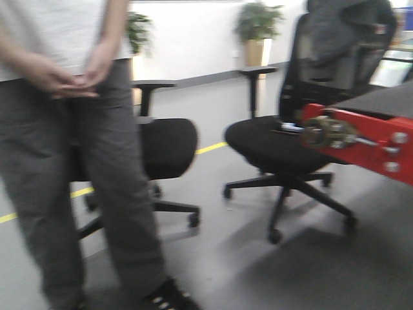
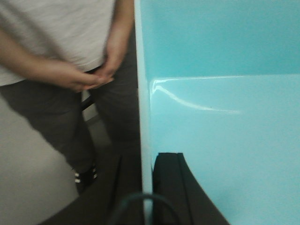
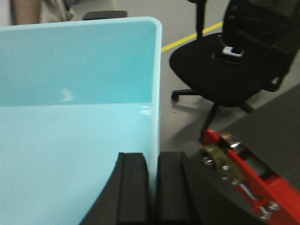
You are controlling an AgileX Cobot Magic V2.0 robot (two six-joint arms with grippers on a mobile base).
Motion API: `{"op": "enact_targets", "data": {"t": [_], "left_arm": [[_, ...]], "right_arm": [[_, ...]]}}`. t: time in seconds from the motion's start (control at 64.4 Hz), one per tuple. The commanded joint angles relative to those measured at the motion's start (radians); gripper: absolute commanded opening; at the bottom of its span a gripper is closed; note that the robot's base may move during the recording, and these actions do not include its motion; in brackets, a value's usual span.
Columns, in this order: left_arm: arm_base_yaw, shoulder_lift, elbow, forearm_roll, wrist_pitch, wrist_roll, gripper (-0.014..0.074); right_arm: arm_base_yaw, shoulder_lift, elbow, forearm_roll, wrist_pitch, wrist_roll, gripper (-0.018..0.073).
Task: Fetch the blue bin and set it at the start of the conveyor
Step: 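Carry the teal bin with both grippers while driving to the conveyor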
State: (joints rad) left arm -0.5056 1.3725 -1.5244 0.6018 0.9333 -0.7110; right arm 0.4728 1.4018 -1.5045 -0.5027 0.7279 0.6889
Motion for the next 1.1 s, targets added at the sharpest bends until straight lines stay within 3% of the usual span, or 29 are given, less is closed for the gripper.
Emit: {"op": "enact_targets", "data": {"t": [0.0, 1.088], "left_arm": [[-0.001, -0.008, -0.002, 0.013, -0.04, 0.001, -0.0111], [-0.001, -0.008, -0.002, 0.015, -0.039, 0.001, -0.0111]], "right_arm": [[-0.001, -0.017, -0.007, -0.015, -0.056, -0.01, -0.0154], [-0.001, -0.017, -0.007, -0.015, -0.056, -0.01, -0.0154]]}}
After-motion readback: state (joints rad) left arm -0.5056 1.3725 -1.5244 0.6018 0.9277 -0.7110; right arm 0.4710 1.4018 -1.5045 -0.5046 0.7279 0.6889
